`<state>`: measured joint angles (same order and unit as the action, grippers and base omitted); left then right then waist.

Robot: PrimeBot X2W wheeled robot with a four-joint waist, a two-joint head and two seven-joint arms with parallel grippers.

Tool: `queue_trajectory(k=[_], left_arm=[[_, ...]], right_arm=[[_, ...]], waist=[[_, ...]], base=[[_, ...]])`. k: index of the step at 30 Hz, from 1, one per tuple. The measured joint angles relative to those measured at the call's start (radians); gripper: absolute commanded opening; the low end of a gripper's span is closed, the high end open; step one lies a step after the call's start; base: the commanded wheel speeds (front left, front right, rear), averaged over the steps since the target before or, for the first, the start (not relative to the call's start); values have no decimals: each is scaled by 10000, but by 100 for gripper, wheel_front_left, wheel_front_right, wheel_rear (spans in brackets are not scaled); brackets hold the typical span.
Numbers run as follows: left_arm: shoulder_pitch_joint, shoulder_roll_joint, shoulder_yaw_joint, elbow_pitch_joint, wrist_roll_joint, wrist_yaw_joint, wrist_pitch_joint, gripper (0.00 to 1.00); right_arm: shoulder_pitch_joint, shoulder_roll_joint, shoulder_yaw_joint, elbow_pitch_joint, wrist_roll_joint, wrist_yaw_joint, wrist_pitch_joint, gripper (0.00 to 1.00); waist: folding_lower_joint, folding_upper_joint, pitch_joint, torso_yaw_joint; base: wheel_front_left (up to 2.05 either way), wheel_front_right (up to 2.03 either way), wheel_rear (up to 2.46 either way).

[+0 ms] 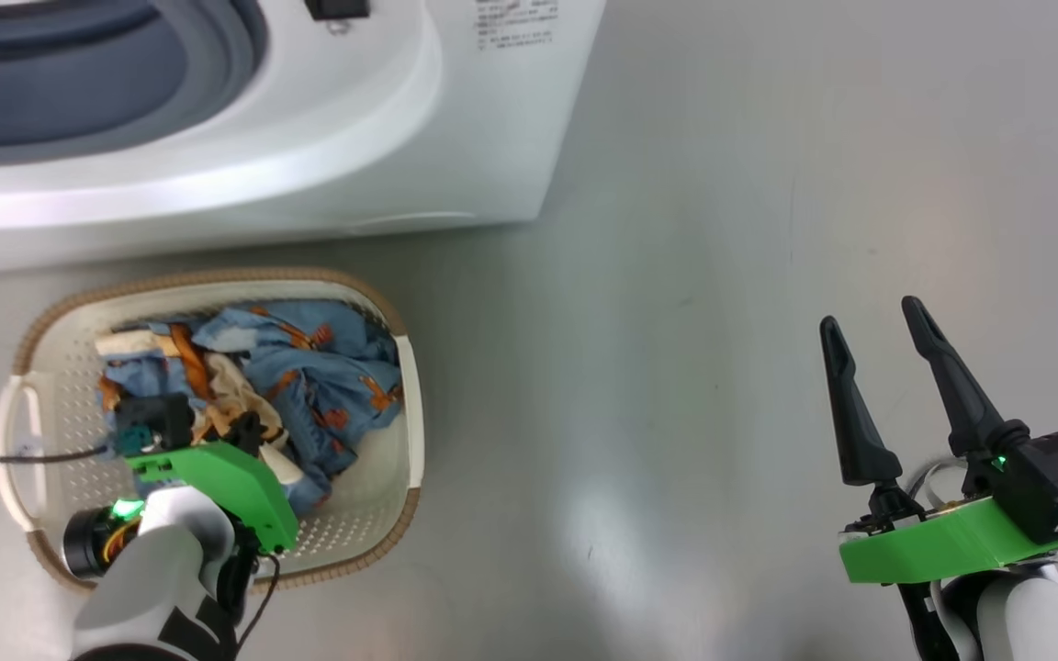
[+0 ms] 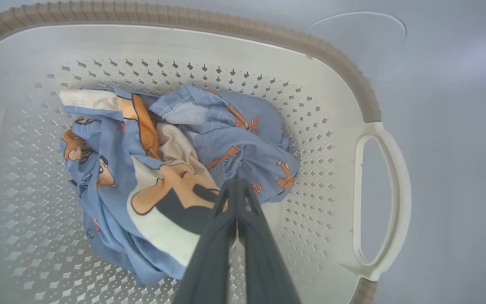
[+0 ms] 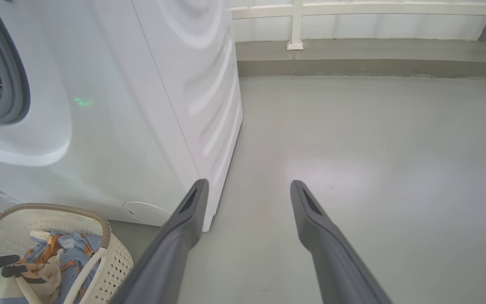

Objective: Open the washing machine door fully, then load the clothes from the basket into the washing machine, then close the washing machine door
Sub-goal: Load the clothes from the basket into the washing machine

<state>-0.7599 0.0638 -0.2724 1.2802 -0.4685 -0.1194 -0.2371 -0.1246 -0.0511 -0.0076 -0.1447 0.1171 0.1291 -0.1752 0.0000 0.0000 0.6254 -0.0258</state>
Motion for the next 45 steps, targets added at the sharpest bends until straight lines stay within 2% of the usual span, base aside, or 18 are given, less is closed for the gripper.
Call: queue_trajectory(k=[5, 11, 32, 45], left_arm=[[385, 6, -113, -535, 10, -71, -96, 0], [1065, 104, -25, -2209, 192, -86, -109, 0], [3834, -12, 1208, -6859, 1645, -84, -111, 0], [4377, -96, 1802, -8832, 2098, -84, -113, 0]], right_arm=[[24, 0, 15, 215, 144, 0, -115, 100], [60, -2, 56, 470, 228, 0, -151, 100], [794, 4, 35, 934, 451, 0, -203, 100], [1069, 8, 169, 1089, 566, 0, -199, 100]], waist=[[0, 0, -537, 71], [0, 0, -1034, 166], [0, 0, -3106, 671], [0, 0, -3982, 960]], base=[[0, 0, 0], [0, 0, 0], [0, 0, 0], [0, 0, 0]])
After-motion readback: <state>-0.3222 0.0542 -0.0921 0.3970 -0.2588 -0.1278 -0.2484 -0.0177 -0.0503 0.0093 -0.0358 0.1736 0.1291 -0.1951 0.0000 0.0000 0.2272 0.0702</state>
